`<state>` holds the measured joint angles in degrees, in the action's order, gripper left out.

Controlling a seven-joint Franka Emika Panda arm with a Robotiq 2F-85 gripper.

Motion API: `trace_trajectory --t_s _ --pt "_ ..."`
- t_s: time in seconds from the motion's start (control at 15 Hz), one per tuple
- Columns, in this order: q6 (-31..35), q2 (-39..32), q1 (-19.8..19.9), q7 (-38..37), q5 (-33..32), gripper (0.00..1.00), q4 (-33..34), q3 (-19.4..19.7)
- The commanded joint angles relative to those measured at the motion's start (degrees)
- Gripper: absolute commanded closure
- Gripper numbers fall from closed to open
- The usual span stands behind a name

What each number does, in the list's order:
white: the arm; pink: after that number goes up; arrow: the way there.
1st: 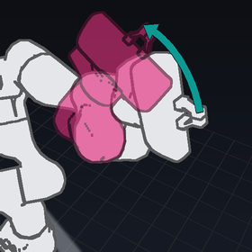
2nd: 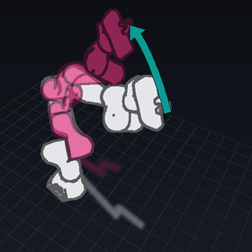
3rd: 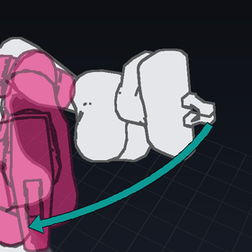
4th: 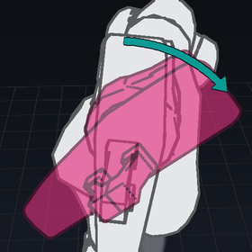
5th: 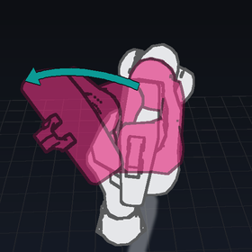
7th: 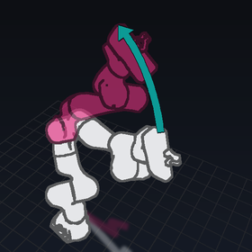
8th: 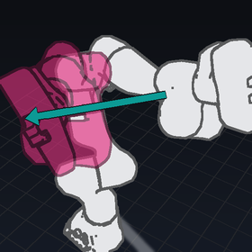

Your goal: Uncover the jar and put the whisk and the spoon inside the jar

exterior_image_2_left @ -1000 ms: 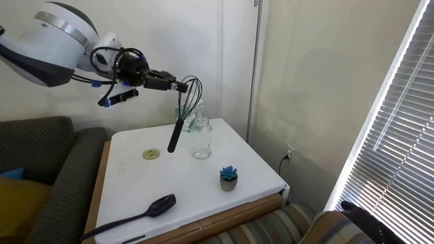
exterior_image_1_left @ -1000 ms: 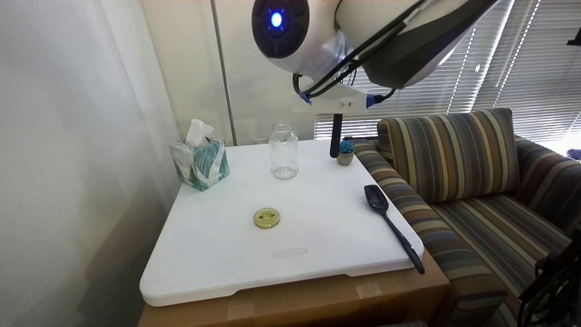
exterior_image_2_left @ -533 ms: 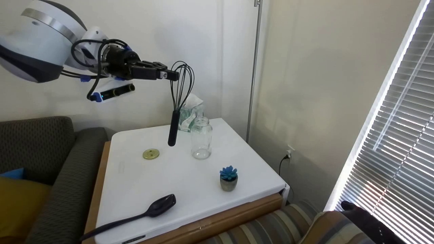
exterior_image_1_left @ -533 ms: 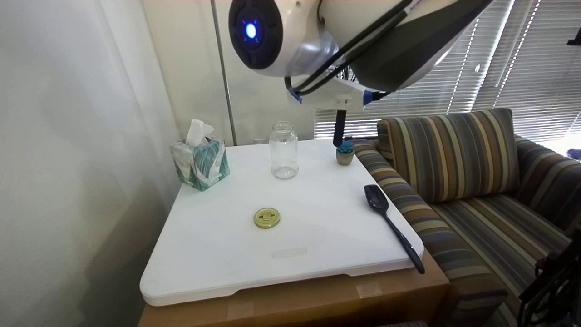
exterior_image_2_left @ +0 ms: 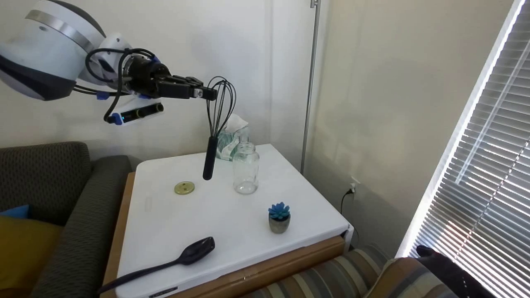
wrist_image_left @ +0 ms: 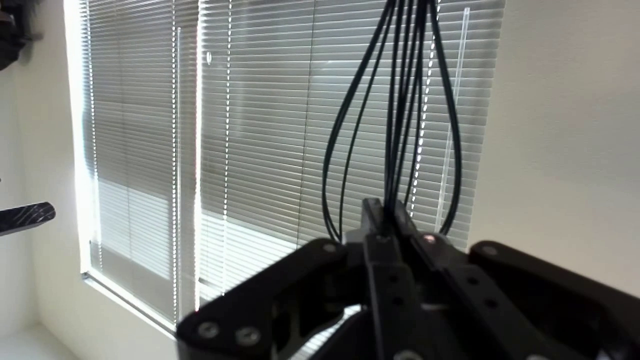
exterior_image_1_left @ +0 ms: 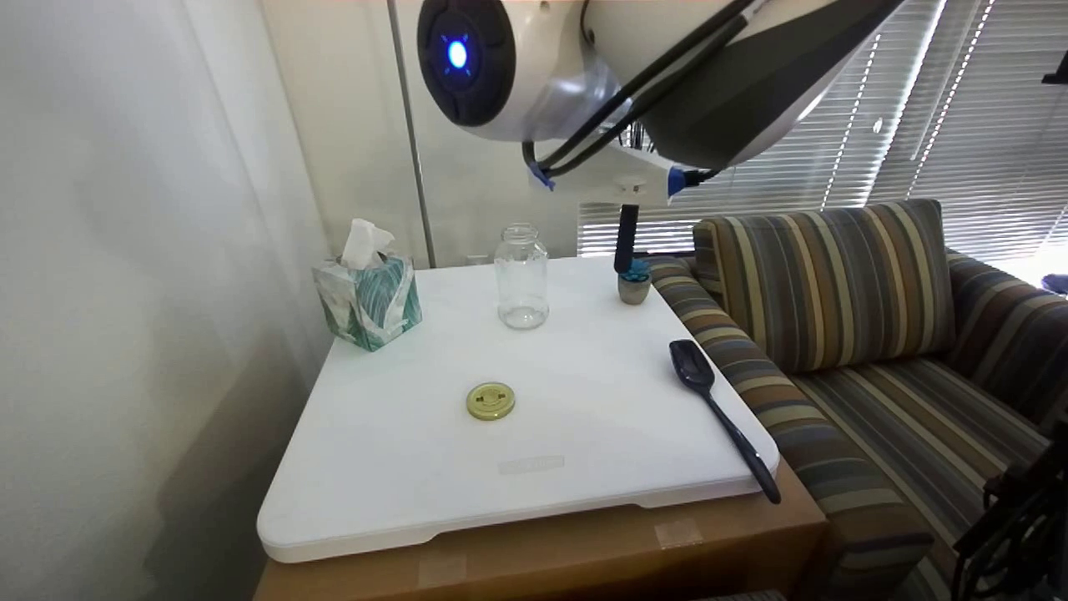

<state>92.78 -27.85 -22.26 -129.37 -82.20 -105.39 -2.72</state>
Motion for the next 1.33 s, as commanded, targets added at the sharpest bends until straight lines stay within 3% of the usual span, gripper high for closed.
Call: trace_trajectory --t_s 0.0,0.27,0.53,1.27 --pt "-4.73 -2.03 1.42 -2.18 -3.52 0.99 1.64 -2.57" --pt "-9.18 -6.17 1.51 -3.64 -11.97 0.99 7.35 -2.34" --pt "-9.06 -10.99 3.17 -3.86 -17.33 0.99 15.03 -2.51" --pt "-3.79 -21.85 4.27 -4.83 -19.80 0.99 34.08 -2.47"
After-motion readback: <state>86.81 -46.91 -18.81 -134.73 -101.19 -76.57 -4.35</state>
